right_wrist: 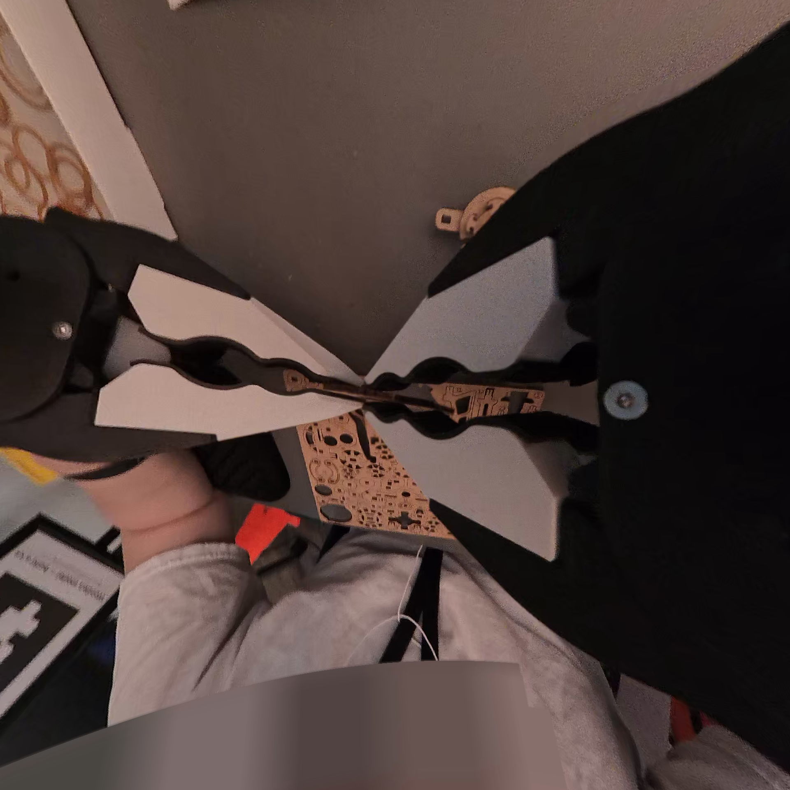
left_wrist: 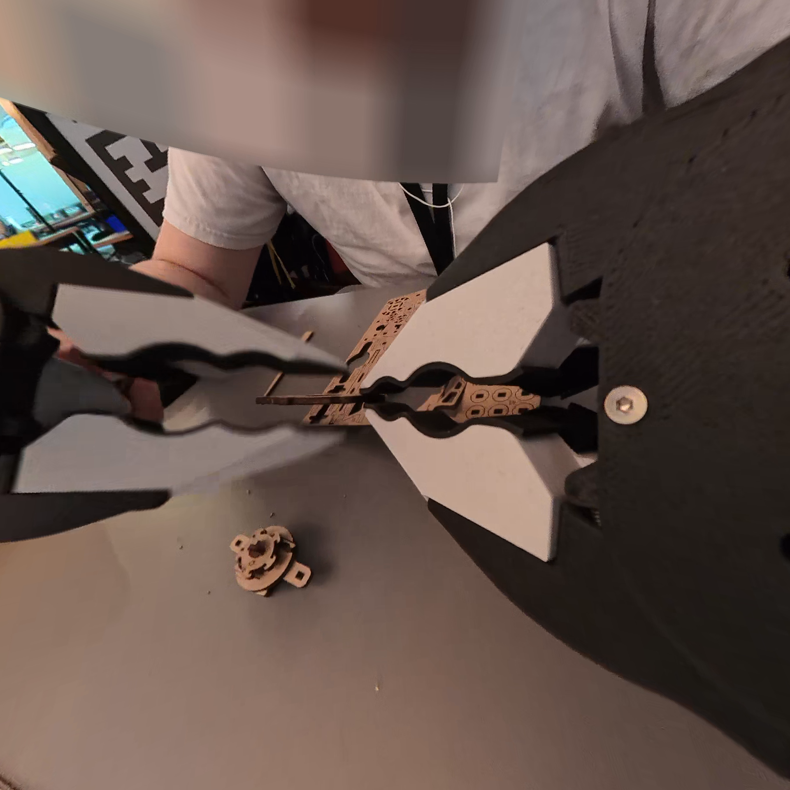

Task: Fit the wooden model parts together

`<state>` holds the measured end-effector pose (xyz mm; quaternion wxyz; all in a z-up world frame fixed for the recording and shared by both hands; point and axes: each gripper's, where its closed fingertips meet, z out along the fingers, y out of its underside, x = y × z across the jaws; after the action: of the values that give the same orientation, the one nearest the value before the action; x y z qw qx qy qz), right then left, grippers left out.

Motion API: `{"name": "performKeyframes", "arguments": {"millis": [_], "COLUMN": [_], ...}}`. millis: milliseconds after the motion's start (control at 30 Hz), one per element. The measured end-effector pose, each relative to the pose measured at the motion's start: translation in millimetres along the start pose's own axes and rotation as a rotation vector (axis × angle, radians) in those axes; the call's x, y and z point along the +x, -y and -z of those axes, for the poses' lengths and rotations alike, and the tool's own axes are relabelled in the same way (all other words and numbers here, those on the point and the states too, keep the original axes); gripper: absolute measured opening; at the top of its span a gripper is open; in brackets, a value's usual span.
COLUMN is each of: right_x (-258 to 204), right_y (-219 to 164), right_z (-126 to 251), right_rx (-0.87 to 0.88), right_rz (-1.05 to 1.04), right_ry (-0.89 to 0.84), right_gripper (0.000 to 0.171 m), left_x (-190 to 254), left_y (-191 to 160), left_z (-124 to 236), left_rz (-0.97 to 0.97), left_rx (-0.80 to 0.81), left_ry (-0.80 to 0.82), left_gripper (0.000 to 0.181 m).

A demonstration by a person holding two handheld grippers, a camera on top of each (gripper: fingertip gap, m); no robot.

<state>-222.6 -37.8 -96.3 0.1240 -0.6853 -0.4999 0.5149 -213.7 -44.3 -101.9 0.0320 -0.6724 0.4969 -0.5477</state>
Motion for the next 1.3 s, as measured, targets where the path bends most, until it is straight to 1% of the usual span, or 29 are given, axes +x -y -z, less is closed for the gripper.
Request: {"name": "performKeyframes", "arguments": {"millis": [100,200,267,333,400,433,533,700,933,1033,1300], "right_x": [-3.6,-2.1,-5.5,-6.4,-7.5,-9.2,-10.2,-11.0,-11.1,-11.6,-12.0], "right_y": [3.9,18.6,26.2,29.0,30.6,31.9,33.1,32.7,34.9,34.8,33.2], "right_z": [5.5,22.6,33.9,39.5,41.6,42.4,42.9,40.7,42.1,41.0,38.3], "right_rx": [0.038,0.144,0.202,0.225,0.233,0.24,0.249,0.242,0.257,0.254,0.24], "right_rz": [-0.035,-0.055,-0.071,-0.067,-0.059,-0.057,-0.062,-0.051,-0.05,-0.045,-0.042], "right_ry": [0.05,0.057,0.093,0.099,0.1,0.109,0.12,0.12,0.119,0.117,0.116], "right_gripper": [0.002,0.001,0.001,0.001,0.001,0.001,0.001,0.001,0.001,0.001,0.001], "left_x": [7.0,11.9,14.3,18.2,20.5,21.2,24.0,26.9,20.2,22.8,21.6], "left_y": [3.5,16.3,28.5,38.6,43.4,44.9,45.1,40.9,43.8,44.1,41.0], "left_z": [1.6,15.5,26.6,34.9,39.1,40.0,37.2,27.2,30.5,29.0,25.0], "left_rz": [-0.059,-0.127,-0.163,-0.188,-0.226,-0.247,-0.271,-0.243,-0.245,-0.241,-0.265], "left_rx": [0.01,0.09,0.173,0.241,0.274,0.283,0.278,0.245,0.265,0.265,0.244], "left_ry": [-0.016,-0.028,-0.023,-0.022,0.0,0.016,0.032,-0.006,0.041,0.025,0.047], "left_gripper": [0.003,0.008,0.008,0.006,0.0,0.0,0.0,0.002,0.002,0.003,0.0]}}
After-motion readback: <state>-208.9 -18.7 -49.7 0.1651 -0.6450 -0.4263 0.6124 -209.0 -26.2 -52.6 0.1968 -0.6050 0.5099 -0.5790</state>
